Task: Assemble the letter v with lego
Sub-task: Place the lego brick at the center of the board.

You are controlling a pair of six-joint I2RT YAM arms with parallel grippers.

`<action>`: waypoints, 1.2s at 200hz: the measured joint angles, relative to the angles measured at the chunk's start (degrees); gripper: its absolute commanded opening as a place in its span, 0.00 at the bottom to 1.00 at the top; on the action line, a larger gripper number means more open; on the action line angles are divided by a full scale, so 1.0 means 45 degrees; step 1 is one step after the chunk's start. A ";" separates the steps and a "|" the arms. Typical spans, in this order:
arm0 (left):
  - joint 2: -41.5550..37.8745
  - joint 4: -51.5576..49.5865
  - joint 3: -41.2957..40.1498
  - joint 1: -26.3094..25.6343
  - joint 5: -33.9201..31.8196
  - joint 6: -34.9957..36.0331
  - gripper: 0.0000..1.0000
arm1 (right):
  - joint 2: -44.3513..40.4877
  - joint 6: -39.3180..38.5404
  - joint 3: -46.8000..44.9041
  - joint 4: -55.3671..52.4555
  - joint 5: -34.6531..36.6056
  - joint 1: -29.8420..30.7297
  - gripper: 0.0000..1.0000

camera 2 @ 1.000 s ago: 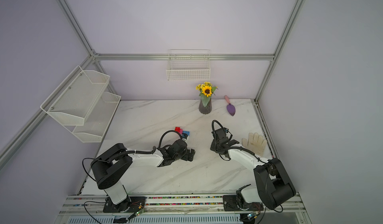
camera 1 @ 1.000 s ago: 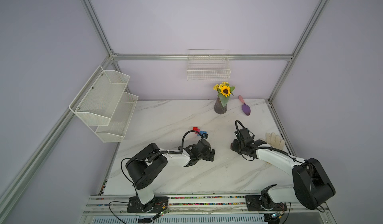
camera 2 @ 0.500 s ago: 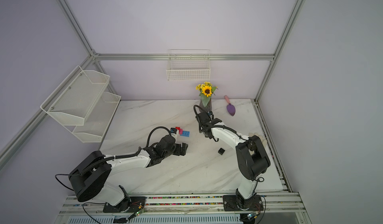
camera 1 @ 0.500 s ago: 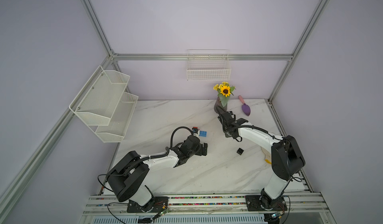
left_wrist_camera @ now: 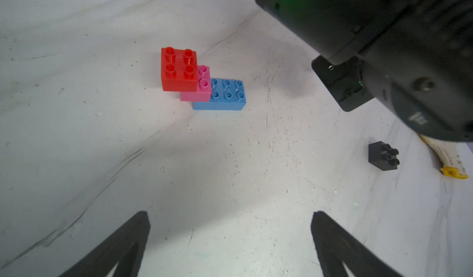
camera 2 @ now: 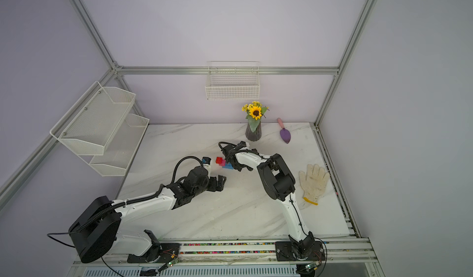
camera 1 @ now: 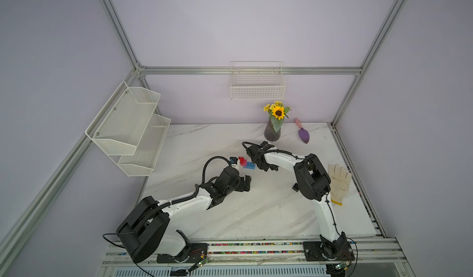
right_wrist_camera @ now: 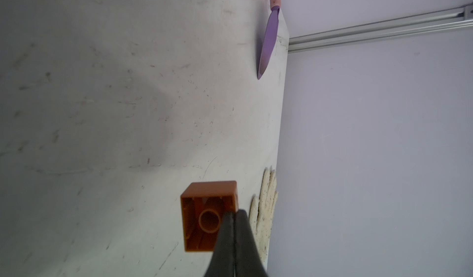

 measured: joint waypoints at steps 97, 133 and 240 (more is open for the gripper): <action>-0.0044 0.0053 -0.0340 0.0219 0.0321 0.0010 1.00 | 0.1744 -0.1039 0.1501 -0.0505 0.1025 -0.1205 0.00; -0.0044 0.0044 -0.0340 0.0243 0.0321 0.0170 1.00 | 0.2239 -0.1127 0.1637 -0.0559 0.0962 -0.1200 0.00; -0.0044 0.0019 -0.0335 0.0243 0.0325 0.0194 1.00 | 0.2443 -0.0816 0.1826 -0.0568 0.0699 -0.1200 0.00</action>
